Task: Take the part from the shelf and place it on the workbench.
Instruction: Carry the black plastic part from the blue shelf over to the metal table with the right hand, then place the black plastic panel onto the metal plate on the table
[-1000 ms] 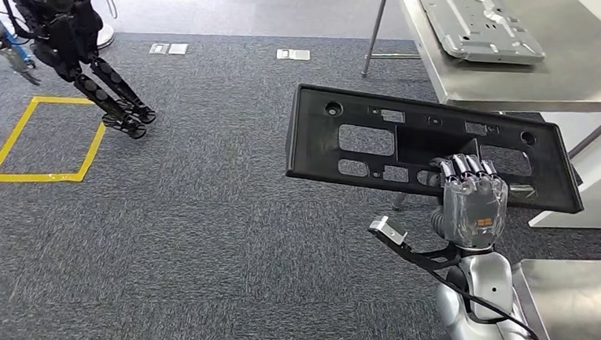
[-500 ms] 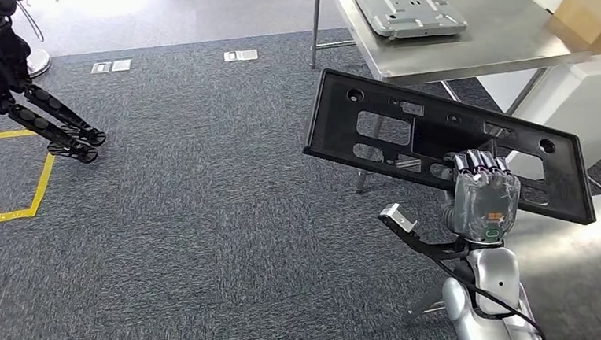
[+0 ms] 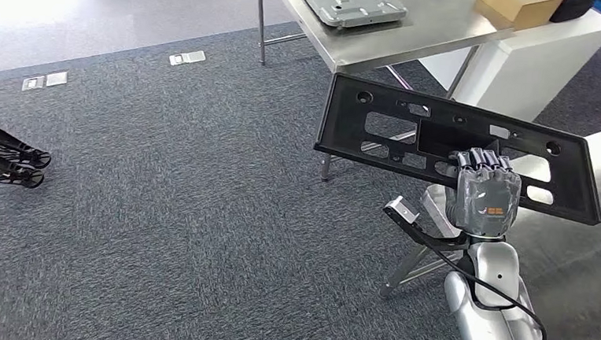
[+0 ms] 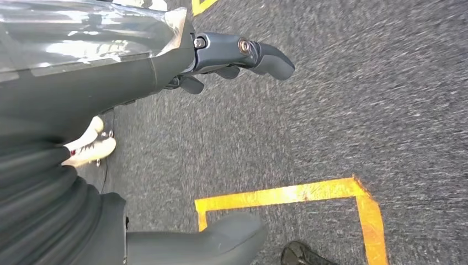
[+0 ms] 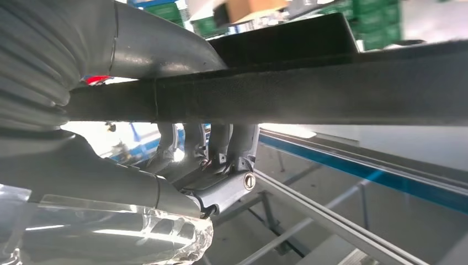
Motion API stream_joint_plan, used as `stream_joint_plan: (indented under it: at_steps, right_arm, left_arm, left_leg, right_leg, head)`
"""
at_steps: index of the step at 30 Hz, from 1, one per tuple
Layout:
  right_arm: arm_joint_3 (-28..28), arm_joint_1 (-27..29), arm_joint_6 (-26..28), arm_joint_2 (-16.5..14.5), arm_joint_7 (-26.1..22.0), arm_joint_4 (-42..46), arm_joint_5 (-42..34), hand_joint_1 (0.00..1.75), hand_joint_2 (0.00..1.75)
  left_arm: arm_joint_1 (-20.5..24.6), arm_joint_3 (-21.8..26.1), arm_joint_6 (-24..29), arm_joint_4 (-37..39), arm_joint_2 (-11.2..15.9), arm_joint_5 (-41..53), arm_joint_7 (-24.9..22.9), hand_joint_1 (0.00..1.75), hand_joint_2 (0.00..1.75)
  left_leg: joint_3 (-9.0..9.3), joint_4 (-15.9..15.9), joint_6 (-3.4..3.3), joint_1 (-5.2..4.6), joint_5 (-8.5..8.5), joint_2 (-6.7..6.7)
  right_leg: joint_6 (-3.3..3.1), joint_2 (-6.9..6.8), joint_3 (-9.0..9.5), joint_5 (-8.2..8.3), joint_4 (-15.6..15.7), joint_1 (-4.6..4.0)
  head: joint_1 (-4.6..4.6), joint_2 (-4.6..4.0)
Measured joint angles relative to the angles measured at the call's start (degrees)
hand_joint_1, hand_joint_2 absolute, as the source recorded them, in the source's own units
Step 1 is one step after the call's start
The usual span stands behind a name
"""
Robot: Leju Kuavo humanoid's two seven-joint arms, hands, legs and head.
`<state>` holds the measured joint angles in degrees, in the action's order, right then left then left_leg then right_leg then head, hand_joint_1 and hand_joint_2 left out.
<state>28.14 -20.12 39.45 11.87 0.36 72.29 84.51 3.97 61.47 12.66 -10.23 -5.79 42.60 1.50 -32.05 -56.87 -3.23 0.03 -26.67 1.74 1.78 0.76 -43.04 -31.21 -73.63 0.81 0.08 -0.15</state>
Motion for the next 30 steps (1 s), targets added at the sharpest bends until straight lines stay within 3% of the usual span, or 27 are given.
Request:
stream_joint_plan:
  at_steps: [1,2,4,6,8,9,11,13,15,16,17,19,20,22,25,27,29,30]
  right_arm:
    - [-0.06,0.01,0.0,0.0,0.02,-0.47,-0.02,1.75,1.75]
    - [-0.19,-0.03,0.0,0.0,0.04,-0.96,-0.05,1.75,1.75]
    - [-0.61,-0.33,0.0,-0.04,0.07,-1.83,-0.14,1.75,1.75]
    - [-1.03,-0.71,0.02,-0.1,0.08,-2.66,-0.25,1.75,1.75]
    - [-1.46,-0.98,0.05,-0.14,0.11,-3.62,-0.48,1.75,1.75]
    - [-1.72,-1.17,0.07,-0.17,0.13,-4.17,-0.64,1.75,1.75]
    - [-2.43,-2.09,0.07,-0.24,0.15,-5.71,-1.03,1.75,1.75]
    - [-3.1,-3.19,0.07,-0.33,0.11,-7.61,-1.43,1.75,1.75]
    - [-3.81,-3.89,0.07,-0.4,0.05,-9.72,-1.63,1.75,1.75]
    - [-4.22,-4.15,0.07,-0.43,0.05,-10.77,-1.68,1.75,1.75]
    - [-4.67,-4.42,0.07,-0.47,0.03,-11.77,-1.71,1.75,1.75]
    - [-5.38,-5.08,0.08,-0.62,-0.02,-13.25,-1.78,1.75,1.75]
    - [-5.65,-5.53,0.08,-0.71,-0.07,-13.88,-1.75,1.75,1.75]
    - [-6.07,-6.37,0.1,-0.85,-0.14,-15.04,-1.62,1.75,1.75]
    - [-6.8,-6.87,0.11,-0.93,-0.17,-16.69,-1.39,1.75,1.75]
    - [-7.51,-7.39,0.12,-0.95,-0.16,-18.36,-1.23,1.75,1.75]
    - [-8.14,-8.15,0.13,-0.94,-0.16,-19.96,-1.28,1.75,1.75]
    - [-8.36,-8.41,0.12,-0.95,-0.16,-20.61,-1.36,1.75,1.75]
  left_arm:
    - [0.01,0.02,0.01,0.0,0.01,-0.01,-0.06,0.0,1.75]
    - [0.03,0.04,0.02,0.0,-0.03,-0.03,-0.14,0.0,1.75]
    - [0.08,0.14,0.08,-0.01,-0.04,-0.08,-0.28,0.0,1.75]
    - [0.11,0.25,0.21,-0.02,0.03,-0.15,-0.42,0.0,1.75]
    - [0.15,0.32,0.38,-0.02,-0.01,-0.27,-0.62,0.0,1.75]
    - [0.2,0.34,0.44,-0.02,-0.07,-0.33,-0.69,0.0,1.75]
    - [0.27,0.39,0.56,-0.02,-0.19,-0.43,-0.76,0.0,1.75]
    - [0.21,0.44,0.66,-0.02,-0.26,-0.5,-0.77,0.0,1.75]
    - [0.1,0.5,0.72,-0.01,-0.31,-0.58,-0.79,0.0,1.75]
    - [0.08,0.55,0.72,-0.01,-0.33,-0.6,-0.8,0.0,1.75]
    - [0.09,0.63,0.72,0.0,-0.36,-0.6,-0.8,0.0,1.75]
    - [0.1,0.89,0.72,0.0,-0.35,-0.61,-0.79,0.0,1.75]
    - [0.1,1.05,0.72,0.0,-0.34,-0.61,-0.79,0.0,1.75]
    - [0.08,1.26,0.72,0.0,-0.32,-0.6,-0.79,0.0,1.75]
    - [0.2,1.34,0.68,-0.01,-0.32,-0.5,-0.81,0.0,1.75]
    - [0.36,1.35,0.57,-0.02,-0.35,-0.3,-0.82,0.0,1.75]
    - [0.34,1.36,0.47,-0.02,-0.35,-0.18,-0.85,0.0,1.75]
    - [0.29,1.37,0.44,-0.02,-0.33,-0.17,-0.86,0.0,1.75]
  left_leg:
    - [-0.03,-0.02,0.02,-0.01,-0.01,0.78]
    - [-0.01,-0.07,0.1,0.0,-0.06,1.52]
    - [0.01,-0.43,0.54,-0.18,-0.35,2.79]
    - [0.04,-0.83,1.11,-0.49,-0.68,3.83]
    - [0.14,-0.88,1.5,-0.5,-0.83,4.86]
    - [0.11,-1.06,1.77,-0.32,-1.09,4.7]
    - [-1.03,-3.95,2.36,0.08,-3.35,2.09]
    - [-4.26,-11.2,2.73,0.28,-7.29,-1.0]
    - [-7.29,-17.32,2.75,0.3,-9.15,-1.67]
    - [-7.53,-17.56,2.62,0.32,-8.44,-1.78]
    - [-6.66,-15.52,2.44,0.33,-6.72,-2.01]
    - [-3.04,-7.75,2.03,0.5,-2.62,-4.13]
    - [-1.55,-4.47,1.89,0.59,-1.41,-5.28]
    - [-0.43,-1.8,1.71,0.49,-0.93,-6.38]
    - [-0.35,-1.27,1.18,0.22,-0.49,-4.92]
    - [-0.19,-0.33,0.39,0.3,0.22,-3.6]
    - [-0.31,0.12,-0.03,0.22,0.58,-2.17]
    - [-0.43,0.11,-0.08,0.15,0.61,-1.39]
  right_leg:
    - [0.46,-0.26,0.76,0.4,0.7,0.08]
    - [1.02,-0.83,2.7,1.51,3.73,0.21]
    - [1.61,-3.56,7.55,3.79,11.96,0.24]
    - [1.13,-4.9,9.62,4.75,15.83,0.04]
    - [0.43,-3.56,9.41,5.04,15.84,0.05]
    - [0.18,-2.97,9.39,5.17,15.9,0.22]
    - [-0.61,-1.74,9.35,5.52,16.02,0.67]
    - [-1.15,-0.55,9.2,5.75,16.02,0.67]
    - [-1.28,0.84,9.14,5.84,15.99,0.51]
    - [-1.28,1.56,9.17,5.86,15.98,0.45]
    - [-1.26,2.27,9.24,5.87,15.96,0.42]
    - [-1.09,3.63,9.27,5.96,15.89,0.38]
    - [-0.91,4.31,9.11,6.06,15.83,0.33]
    - [-0.32,5.53,8.57,6.41,15.79,0.42]
    - [0.49,6.46,7.93,6.82,15.97,0.67]
    - [0.55,4.13,6.48,5.55,13.84,0.3]
    - [0.11,0.95,3.33,2.21,7.15,-0.02]
    - [0.05,0.3,1.6,0.57,3.07,-0.05]
  head:
    - [0.01,0.0]
    - [0.01,0.0]
    - [0.02,0.0]
    - [-0.11,0.01]
    - [-0.23,0.0]
    - [-0.22,0.01]
    - [-0.25,0.01]
    - [-0.3,0.01]
    - [-0.29,0.01]
    - [-0.29,0.01]
    - [-0.28,0.0]
    - [-0.28,0.0]
    - [-0.25,0.0]
    - [-0.22,0.0]
    - [-0.22,0.01]
    - [-0.09,0.01]
    - [0.09,0.0]
    - [0.17,0.0]
